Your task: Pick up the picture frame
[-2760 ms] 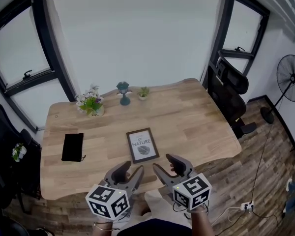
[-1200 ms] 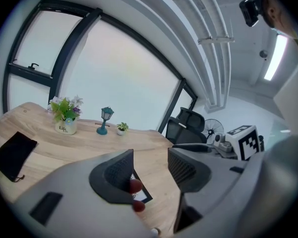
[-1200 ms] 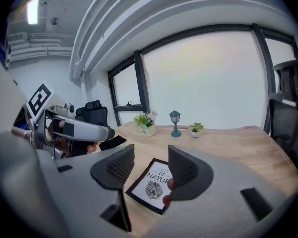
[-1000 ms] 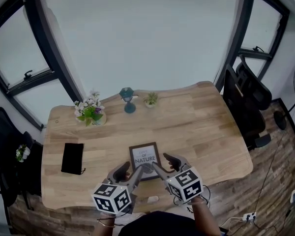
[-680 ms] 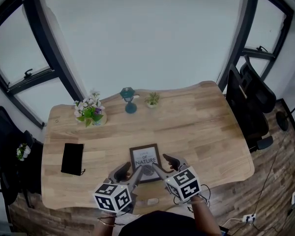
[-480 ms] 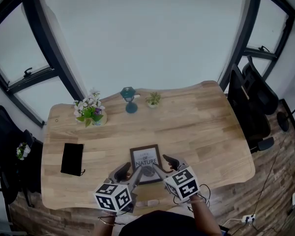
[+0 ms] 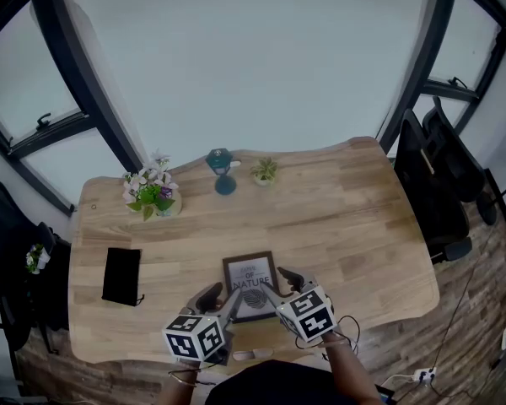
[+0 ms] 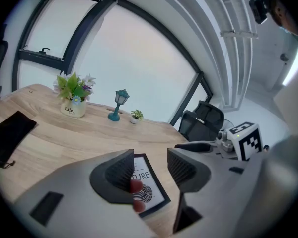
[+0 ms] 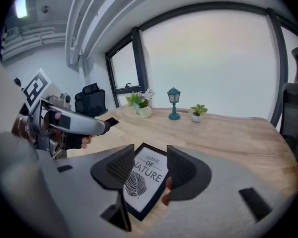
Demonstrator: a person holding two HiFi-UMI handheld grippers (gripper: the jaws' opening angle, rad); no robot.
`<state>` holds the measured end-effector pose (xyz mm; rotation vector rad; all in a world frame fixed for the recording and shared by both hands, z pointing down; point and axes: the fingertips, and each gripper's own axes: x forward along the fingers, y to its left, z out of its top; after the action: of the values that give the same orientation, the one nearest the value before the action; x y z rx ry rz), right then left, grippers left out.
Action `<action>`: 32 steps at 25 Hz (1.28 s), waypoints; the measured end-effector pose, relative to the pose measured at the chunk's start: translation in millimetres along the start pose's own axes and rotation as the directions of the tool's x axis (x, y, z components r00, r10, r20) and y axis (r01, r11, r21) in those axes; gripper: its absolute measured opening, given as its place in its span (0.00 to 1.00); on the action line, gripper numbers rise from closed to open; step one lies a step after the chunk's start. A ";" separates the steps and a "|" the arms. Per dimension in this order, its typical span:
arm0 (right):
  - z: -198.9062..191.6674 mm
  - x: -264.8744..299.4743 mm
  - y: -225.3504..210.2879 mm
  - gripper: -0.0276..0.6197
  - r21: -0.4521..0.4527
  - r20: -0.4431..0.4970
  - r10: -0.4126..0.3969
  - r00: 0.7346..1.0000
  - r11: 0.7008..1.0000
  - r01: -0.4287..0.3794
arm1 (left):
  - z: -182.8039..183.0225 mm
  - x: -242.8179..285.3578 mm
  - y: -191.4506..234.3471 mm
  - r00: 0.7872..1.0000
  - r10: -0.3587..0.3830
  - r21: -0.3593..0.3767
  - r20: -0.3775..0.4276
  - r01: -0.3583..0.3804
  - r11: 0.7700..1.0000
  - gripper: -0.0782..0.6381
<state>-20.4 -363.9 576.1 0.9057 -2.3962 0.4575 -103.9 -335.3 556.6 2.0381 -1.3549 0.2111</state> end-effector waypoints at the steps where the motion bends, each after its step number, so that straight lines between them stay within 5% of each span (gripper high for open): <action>1: -2.3 2.4 -1.3 0.36 0.001 -0.007 -0.001 1.000 1.000 0.001 | -1.9 2.0 2.0 1.000 0.001 -0.005 -0.005 -0.001 1.000 0.39; 32: -57.4 66.3 -32.7 0.36 0.060 -0.168 -0.007 0.986 0.998 0.018 | -58.3 52.3 61.5 0.988 0.050 -0.090 -0.149 -0.064 0.994 0.39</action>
<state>-19.4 -393.3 664.9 0.8724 -2.2338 0.5822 -120.9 -353.8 652.9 1.8695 -1.3080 0.3106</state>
